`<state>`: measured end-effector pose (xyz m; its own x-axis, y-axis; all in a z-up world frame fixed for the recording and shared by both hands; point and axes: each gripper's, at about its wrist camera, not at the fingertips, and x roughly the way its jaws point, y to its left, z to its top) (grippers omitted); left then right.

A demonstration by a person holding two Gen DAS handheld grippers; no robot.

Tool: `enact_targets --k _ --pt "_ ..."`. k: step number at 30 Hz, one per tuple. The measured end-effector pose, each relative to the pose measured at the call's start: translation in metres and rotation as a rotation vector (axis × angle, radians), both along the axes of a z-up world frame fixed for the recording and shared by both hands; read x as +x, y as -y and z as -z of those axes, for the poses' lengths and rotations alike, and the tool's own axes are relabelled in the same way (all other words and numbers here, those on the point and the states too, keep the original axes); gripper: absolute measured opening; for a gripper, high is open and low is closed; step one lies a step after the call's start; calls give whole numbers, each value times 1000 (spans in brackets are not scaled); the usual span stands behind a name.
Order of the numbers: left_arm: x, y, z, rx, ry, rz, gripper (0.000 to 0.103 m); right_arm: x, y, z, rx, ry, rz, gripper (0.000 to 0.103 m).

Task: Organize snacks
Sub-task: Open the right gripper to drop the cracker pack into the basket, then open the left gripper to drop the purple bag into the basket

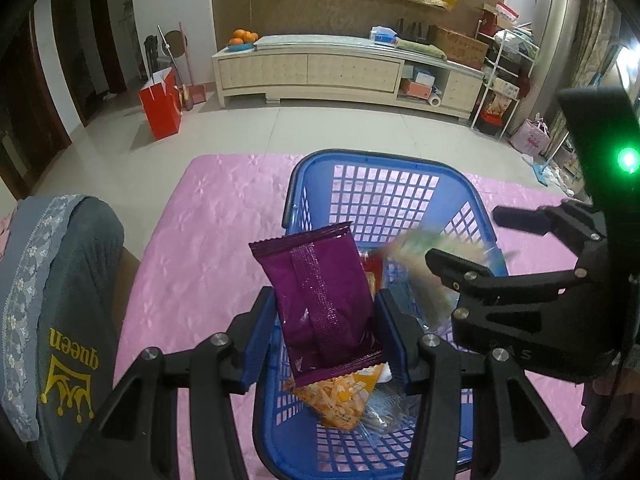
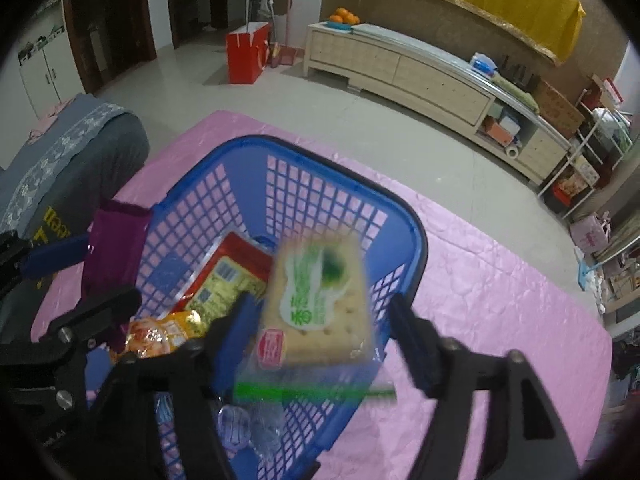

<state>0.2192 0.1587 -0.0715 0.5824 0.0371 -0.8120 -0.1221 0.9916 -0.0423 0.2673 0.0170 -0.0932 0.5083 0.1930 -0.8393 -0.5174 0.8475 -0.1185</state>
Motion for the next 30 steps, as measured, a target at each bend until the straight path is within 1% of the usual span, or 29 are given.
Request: enact_targets --k 1,7,15,24,28,30 --pt "0 0 1 -1 -1 0 48 -1 1 -1 -1 0 4 88" --pt "0 -1 -4 -13 0 -8 48 -1 11 -8 35 -27 26 88" --pt "-3 8 -13 -5 21 20 48 -7 38 -17 86 -30 80 88" --pt "5 27 -10 -8 15 66 48 -9 67 -15 162 -62 129 88" --pt "14 33 -6 -24 2 89 48 -7 77 -7 170 -84 150 89" --pt "19 37 -3 -27 -6 104 48 -8 82 -5 178 -80 161 89"
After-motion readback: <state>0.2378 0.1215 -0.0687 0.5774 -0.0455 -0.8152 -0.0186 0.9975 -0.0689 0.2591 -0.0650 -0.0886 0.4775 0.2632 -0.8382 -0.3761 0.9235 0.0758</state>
